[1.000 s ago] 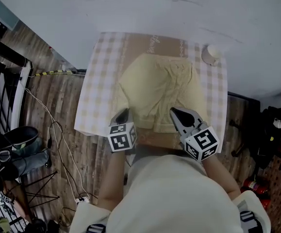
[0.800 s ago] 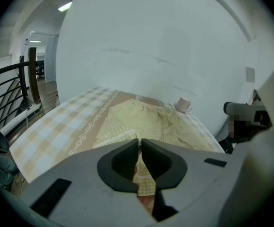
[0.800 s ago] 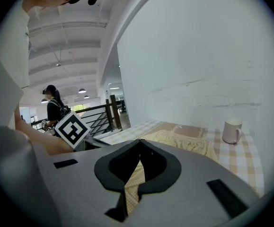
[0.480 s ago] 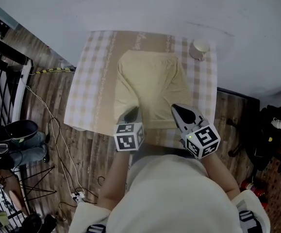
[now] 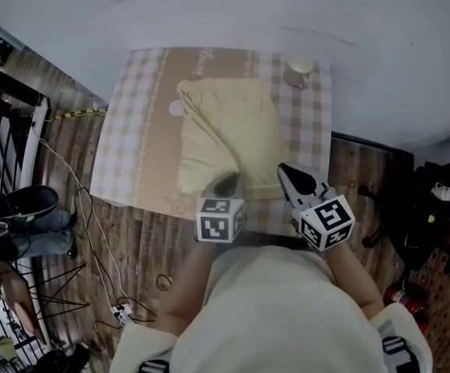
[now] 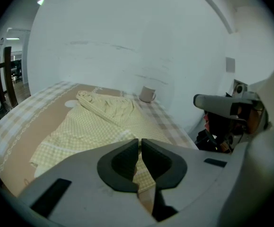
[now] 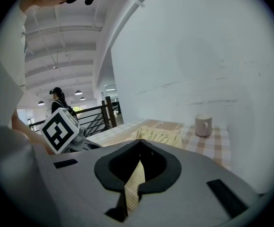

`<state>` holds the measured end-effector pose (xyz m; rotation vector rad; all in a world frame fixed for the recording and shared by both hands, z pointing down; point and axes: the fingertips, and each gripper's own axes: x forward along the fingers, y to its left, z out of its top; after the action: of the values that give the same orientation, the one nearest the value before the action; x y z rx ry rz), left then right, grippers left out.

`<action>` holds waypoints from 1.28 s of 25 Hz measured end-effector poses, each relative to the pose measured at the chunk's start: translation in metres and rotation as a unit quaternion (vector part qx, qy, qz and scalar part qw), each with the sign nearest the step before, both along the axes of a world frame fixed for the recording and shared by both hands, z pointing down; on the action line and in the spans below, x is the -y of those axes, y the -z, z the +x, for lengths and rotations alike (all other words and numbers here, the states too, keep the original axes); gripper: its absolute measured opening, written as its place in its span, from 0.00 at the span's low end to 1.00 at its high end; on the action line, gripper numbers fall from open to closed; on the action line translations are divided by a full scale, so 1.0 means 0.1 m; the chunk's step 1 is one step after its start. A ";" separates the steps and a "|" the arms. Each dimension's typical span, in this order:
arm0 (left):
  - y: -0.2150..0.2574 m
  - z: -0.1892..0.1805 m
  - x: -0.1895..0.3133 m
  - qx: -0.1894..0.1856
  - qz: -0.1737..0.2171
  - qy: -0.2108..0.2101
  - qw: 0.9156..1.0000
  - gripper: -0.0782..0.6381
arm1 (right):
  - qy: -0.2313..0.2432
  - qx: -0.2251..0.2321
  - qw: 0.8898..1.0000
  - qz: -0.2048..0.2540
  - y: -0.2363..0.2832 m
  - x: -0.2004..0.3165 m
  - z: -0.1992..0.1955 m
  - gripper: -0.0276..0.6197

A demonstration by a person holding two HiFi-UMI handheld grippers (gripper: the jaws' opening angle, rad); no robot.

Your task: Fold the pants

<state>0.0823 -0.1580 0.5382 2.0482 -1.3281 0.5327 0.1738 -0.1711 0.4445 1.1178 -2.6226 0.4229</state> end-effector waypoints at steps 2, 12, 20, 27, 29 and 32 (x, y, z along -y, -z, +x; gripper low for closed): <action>-0.04 0.16 -0.04 0.002 -0.003 -0.015 1.000 0.14 | -0.004 0.001 1.000 -0.003 -0.02 -0.02 0.10 0.04; -0.18 0.79 -0.23 0.002 -0.028 -0.062 0.998 0.14 | -0.007 0.002 1.000 -0.013 -0.11 -0.10 0.46 0.04; -0.28 1.20 -0.42 0.019 -0.044 -0.112 0.993 0.14 | -0.006 0.004 1.000 -0.018 -0.15 -0.14 0.61 0.04; -0.38 1.45 -0.46 0.034 -0.061 -0.150 0.986 0.14 | -0.016 0.001 1.000 -0.022 -0.16 -0.14 0.71 0.04; -0.42 1.49 -0.47 0.037 -0.066 -0.159 0.984 0.14 | -0.018 0.000 1.000 -0.024 -0.16 -0.13 0.73 0.04; -0.46 1.51 -0.49 0.041 -0.071 -0.168 0.982 0.14 | -0.019 -0.003 0.999 -0.026 -0.17 -0.11 0.73 0.04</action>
<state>0.2338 -0.1089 0.5841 2.1600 -0.9582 0.8440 0.2466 -0.1600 0.4611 1.1527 -2.5727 0.4910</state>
